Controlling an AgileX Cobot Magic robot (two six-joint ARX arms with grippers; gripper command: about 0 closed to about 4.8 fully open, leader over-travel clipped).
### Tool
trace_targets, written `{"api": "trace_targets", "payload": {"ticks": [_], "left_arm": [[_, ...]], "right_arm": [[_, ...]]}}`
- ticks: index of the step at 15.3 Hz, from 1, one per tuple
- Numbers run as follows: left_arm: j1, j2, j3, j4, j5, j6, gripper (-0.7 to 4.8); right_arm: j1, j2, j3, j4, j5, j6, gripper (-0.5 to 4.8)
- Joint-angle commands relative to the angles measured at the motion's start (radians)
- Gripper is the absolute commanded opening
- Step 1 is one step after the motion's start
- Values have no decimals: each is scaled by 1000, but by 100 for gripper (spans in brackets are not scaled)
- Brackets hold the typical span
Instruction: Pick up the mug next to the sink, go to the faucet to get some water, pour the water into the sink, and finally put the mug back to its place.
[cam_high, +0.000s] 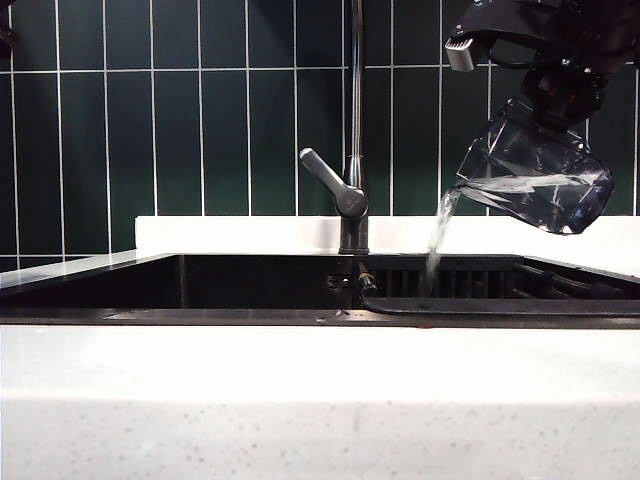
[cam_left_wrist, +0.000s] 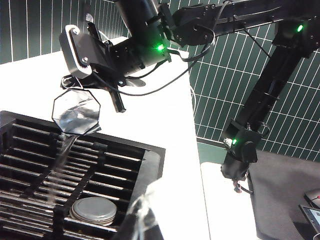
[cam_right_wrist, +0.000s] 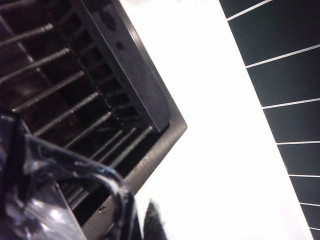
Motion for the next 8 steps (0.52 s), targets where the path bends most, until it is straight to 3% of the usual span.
{"api": "trace_targets", "payload": {"ticks": [1, 8], "left_arm": [[-1, -4, 2, -3, 8, 6, -3], [-2, -4, 2, -5, 9, -1, -3]], "right_arm": [[18, -7, 8, 30, 29, -36, -6], [80, -7, 8, 35, 185, -267, -6]]}}
